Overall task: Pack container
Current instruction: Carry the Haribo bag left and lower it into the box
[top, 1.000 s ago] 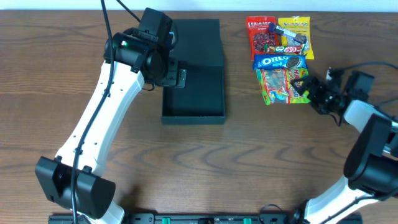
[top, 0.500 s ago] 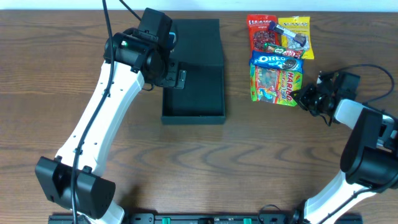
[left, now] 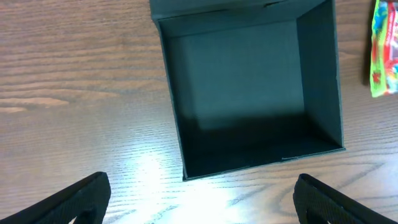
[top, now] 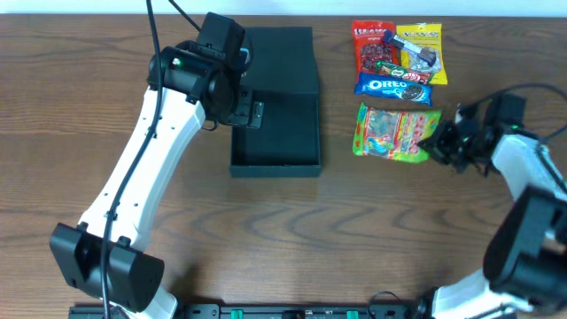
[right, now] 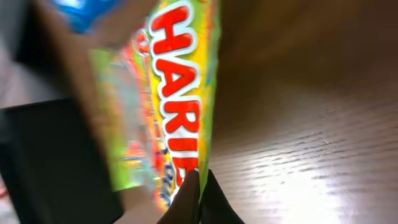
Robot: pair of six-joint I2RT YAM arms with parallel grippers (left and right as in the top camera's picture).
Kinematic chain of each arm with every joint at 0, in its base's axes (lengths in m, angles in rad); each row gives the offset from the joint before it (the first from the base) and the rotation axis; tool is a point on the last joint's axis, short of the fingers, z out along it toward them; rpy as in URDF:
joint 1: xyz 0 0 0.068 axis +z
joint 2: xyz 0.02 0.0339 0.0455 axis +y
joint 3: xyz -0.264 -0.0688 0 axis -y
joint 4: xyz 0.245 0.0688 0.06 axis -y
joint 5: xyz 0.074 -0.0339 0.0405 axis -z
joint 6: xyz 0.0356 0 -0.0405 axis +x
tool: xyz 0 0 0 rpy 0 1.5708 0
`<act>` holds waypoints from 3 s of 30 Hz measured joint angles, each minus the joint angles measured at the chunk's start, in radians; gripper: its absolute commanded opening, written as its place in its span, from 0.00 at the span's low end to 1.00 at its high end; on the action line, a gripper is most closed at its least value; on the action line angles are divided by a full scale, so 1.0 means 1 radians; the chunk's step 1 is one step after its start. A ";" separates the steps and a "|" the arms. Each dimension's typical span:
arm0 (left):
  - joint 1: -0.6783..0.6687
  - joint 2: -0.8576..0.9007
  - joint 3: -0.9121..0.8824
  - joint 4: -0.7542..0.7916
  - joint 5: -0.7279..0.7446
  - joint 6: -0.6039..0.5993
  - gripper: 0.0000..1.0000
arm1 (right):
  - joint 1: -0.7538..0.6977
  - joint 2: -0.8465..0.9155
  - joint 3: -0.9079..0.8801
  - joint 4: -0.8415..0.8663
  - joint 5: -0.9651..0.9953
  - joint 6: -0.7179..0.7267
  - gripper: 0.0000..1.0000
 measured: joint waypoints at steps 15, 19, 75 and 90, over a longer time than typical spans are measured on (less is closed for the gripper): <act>0.322 -0.324 0.004 -0.023 -0.004 -0.001 0.95 | 0.501 -0.197 0.369 -0.182 -0.106 -0.369 0.01; 0.342 -0.360 0.005 -0.032 -0.004 -0.001 0.95 | 0.673 -0.196 0.369 -0.097 -0.134 -0.379 0.01; 0.342 -0.361 0.005 -0.053 -0.004 -0.001 0.95 | 0.762 0.166 0.650 -0.064 0.133 -0.119 0.76; 0.342 -0.359 -0.001 -0.043 -0.003 -0.005 0.58 | 0.853 0.332 0.565 -0.216 0.388 -0.043 0.01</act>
